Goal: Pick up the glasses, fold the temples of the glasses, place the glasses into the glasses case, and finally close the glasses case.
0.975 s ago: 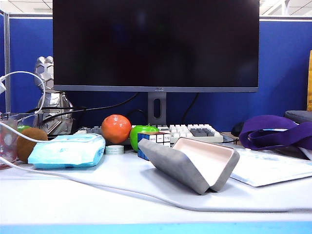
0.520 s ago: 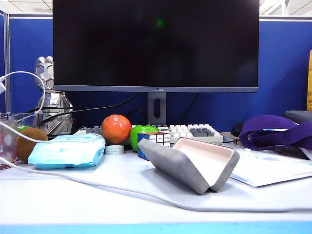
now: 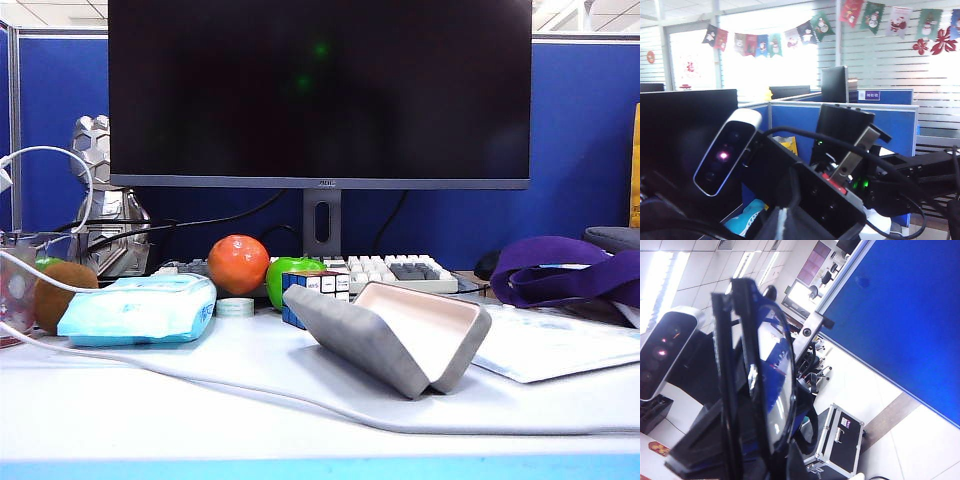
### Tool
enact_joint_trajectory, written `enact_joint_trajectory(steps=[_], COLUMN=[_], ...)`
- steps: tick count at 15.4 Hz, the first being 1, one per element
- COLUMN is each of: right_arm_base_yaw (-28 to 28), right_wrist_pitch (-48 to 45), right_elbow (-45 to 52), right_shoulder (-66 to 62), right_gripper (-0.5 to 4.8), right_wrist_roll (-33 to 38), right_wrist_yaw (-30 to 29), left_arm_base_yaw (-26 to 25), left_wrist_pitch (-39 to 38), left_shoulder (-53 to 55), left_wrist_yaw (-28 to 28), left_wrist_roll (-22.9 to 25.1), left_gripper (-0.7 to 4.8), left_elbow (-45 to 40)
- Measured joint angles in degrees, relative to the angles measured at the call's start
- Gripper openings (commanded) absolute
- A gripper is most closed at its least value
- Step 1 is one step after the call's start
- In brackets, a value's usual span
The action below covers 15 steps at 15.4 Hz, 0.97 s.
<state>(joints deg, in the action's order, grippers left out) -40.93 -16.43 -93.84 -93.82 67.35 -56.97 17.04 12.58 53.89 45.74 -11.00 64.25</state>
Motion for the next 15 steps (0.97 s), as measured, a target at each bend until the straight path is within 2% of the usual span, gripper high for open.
enact_joint_trajectory(steps=[2,5,8,10,13,15], right_arm_base_yaw=[1.3,9.0,14.9,17.2,17.2,17.2], right_wrist_pitch=[-0.1,6.7,23.9,42.9,63.2,69.0], right_elbow=[0.0,-0.2,-0.2,-0.2,-0.1,-0.2], right_shoulder=[0.0,0.3,0.3,0.2,-0.1,-1.5], right_gripper=[-0.01,-0.01,-0.01,-0.01,-0.01,-0.01], right_wrist_roll=[-1.5,-8.4,-21.7,-36.1,-53.1,-57.0], right_wrist_yaw=[-0.2,-0.3,1.4,6.8,18.6,22.2], left_arm_base_yaw=[0.0,0.0,0.0,0.0,0.0,0.0], left_wrist_pitch=[0.7,0.9,-1.0,-4.8,-6.2,-6.5], left_shoulder=[0.0,-1.0,-1.0,-0.9,-0.3,0.3], left_wrist_yaw=[-0.1,-0.7,-1.0,-2.7,-4.7,-4.8], left_wrist_roll=[0.0,-0.2,-0.2,-0.2,-0.1,0.8], left_gripper=[-0.05,-0.05,-0.05,-0.06,-0.05,-0.05], left_elbow=[0.0,-0.1,-0.1,-0.1,-0.1,-0.1])
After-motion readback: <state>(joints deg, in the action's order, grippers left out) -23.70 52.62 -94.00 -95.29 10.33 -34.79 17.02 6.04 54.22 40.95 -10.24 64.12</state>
